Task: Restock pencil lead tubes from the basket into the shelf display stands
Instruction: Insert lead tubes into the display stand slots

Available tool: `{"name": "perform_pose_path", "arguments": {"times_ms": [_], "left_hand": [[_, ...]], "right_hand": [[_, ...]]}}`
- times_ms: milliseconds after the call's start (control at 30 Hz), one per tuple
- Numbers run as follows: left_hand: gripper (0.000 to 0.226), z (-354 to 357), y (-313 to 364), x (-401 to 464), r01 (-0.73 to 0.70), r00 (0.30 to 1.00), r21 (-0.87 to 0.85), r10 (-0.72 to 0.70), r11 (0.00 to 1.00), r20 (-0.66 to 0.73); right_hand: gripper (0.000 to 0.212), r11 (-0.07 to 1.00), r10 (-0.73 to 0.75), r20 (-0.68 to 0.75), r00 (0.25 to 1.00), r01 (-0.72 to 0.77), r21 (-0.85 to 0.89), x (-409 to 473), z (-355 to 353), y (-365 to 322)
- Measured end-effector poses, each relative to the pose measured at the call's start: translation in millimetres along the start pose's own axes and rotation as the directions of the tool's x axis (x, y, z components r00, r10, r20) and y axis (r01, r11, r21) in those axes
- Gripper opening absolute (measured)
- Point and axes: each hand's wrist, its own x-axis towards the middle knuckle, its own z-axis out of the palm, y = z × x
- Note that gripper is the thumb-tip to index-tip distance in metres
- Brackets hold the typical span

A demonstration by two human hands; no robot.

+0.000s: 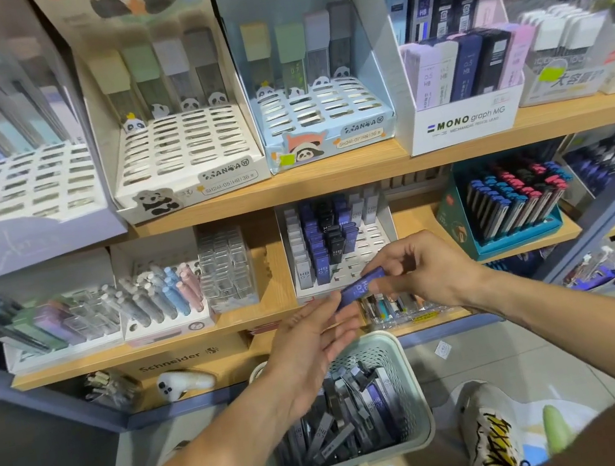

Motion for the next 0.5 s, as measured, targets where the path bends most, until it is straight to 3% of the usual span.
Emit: {"name": "perform_pose_path", "arguments": {"times_ms": [233, 400, 500], "left_hand": [[0.02, 6.7, -5.6, -1.9, 0.031, 0.998, 0.013, -0.032, 0.999, 0.05], [0.018, 9.5, -4.2, -0.5, 0.037, 0.998, -0.006, -0.037, 0.999, 0.048], [0.021, 7.9, -5.2, 3.2, 0.036, 0.999, 0.001, -0.036, 0.999, 0.021]], "right_hand": [[0.03, 0.958, 0.045, -0.069, 0.997, -0.023, 0.287, 0.1, 4.6, -3.8], [0.03, 0.949, 0.078, -0.088, 0.993, -0.047, 0.312, 0.9, 5.2, -4.2], [0.026, 0.983, 0.047, -0.269, 0.962, 0.003, 0.182, 9.1, -0.8, -1.7]]}}
